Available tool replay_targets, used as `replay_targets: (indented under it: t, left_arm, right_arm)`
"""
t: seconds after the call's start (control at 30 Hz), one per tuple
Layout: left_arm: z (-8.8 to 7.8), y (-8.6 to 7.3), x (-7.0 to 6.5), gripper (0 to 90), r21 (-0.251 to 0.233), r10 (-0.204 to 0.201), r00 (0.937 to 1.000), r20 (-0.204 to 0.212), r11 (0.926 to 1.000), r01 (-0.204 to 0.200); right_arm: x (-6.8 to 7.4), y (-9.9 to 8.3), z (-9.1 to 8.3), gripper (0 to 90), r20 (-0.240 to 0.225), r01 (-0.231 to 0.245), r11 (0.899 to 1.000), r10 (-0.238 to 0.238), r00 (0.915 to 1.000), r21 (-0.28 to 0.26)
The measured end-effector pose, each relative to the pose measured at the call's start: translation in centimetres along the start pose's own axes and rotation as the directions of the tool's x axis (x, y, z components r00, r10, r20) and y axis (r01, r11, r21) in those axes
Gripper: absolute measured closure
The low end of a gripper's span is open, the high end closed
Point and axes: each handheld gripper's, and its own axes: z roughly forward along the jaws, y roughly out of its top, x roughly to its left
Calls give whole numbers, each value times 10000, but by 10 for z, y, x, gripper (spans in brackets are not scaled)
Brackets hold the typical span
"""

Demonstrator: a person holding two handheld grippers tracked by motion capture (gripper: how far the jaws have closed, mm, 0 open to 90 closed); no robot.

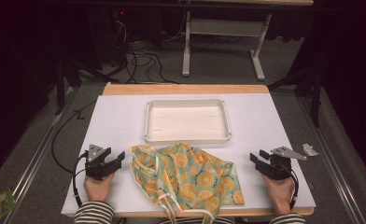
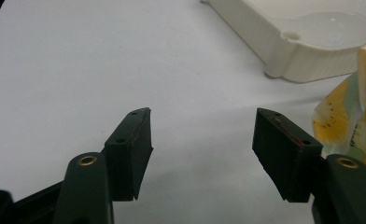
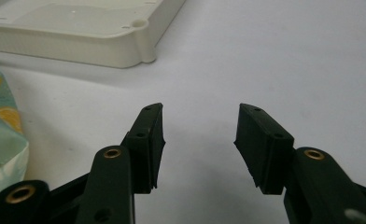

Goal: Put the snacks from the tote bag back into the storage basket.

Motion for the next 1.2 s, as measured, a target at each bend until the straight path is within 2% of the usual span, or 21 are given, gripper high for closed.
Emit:
replay_targets:
  t: [0.7, 1.2]
  left_arm:
    - [0, 0, 0, 378, 11, 11, 10000, 31, 10000, -11]
    - [0, 0, 0, 382, 15, -27, 10000, 14, 10000, 27]
  right_arm:
    - [17, -1, -14, 601, -507, -150, 9999, 147, 9986, -38]
    - [33, -1, -20, 644, -823, 428, 9989, -442, 9956, -190]
